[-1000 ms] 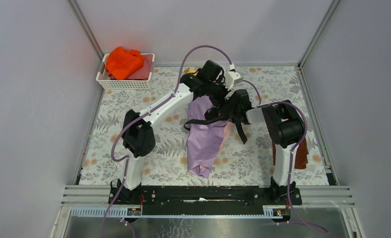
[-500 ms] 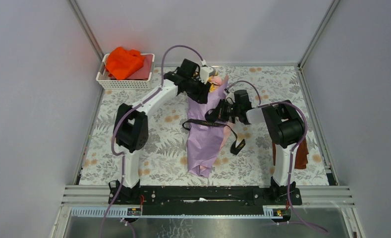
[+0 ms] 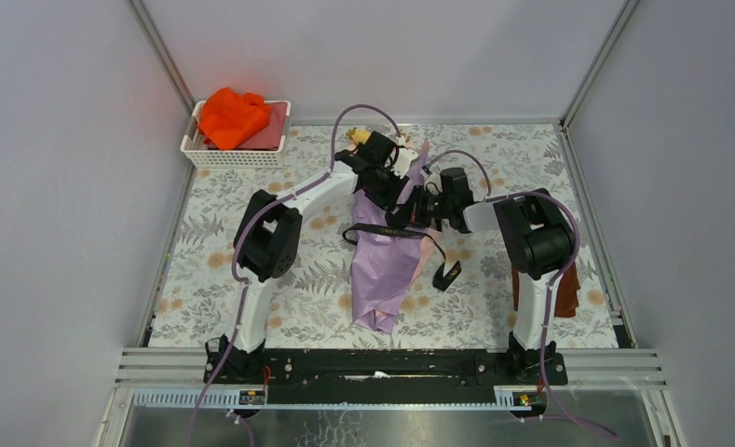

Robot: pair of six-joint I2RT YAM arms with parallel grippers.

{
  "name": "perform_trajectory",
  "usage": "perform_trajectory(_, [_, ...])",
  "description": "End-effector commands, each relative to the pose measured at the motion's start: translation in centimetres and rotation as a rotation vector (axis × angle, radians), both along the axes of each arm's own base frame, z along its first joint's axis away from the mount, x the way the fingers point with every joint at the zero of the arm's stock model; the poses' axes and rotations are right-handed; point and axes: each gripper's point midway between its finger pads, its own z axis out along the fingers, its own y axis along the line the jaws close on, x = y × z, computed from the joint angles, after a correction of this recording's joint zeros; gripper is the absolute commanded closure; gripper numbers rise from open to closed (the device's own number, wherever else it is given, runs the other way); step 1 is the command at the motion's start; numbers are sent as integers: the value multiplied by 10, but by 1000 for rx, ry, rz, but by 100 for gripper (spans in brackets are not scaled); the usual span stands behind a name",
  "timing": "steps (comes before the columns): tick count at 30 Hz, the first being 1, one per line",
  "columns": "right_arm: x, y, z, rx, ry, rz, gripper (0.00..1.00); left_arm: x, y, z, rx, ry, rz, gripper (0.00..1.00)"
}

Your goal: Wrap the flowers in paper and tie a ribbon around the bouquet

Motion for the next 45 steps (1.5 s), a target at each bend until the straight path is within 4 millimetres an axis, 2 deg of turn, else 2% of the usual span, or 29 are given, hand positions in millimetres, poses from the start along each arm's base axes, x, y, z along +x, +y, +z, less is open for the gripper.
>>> perform_trajectory(1, [6, 1, 25, 14, -79, 5, 97, 11, 3, -9, 47, -71, 18, 62])
perform_trajectory(3, [6, 1, 25, 17, -77, 7, 97, 9, 4, -15, 56, -67, 17, 66])
perform_trajectory(7, [4, -1, 26, 5, -77, 16, 93, 1, 2, -21, 40, -33, -9, 100])
perform_trajectory(12, [3, -12, 40, -80, -142, 66, 73, -9, 11, -22, 48, -38, -3, 100])
perform_trajectory(16, [1, -33, 54, -173, -230, 106, 60, -11, 22, -27, 65, -76, 19, 100])
perform_trajectory(18, [-5, -39, 57, -188, -243, 124, 56, -12, 22, -28, 55, -80, 15, 100])
perform_trajectory(23, [-28, -40, 58, -165, -240, 176, 51, -9, 19, -33, 42, -81, 27, 100])
perform_trajectory(31, [-53, -43, 42, -212, -176, 217, 50, -10, 16, -25, 25, -84, 28, 100])
perform_trajectory(35, [-65, -43, 36, -219, -145, 244, 55, -10, 16, -23, 18, -85, 27, 100])
perform_trajectory(40, [-82, -39, 44, -175, -125, 295, 80, -7, 15, -16, 13, -99, 31, 100])
perform_trajectory(45, [-84, -36, 58, -149, -134, 305, 100, -5, 14, -13, 8, -106, 35, 100])
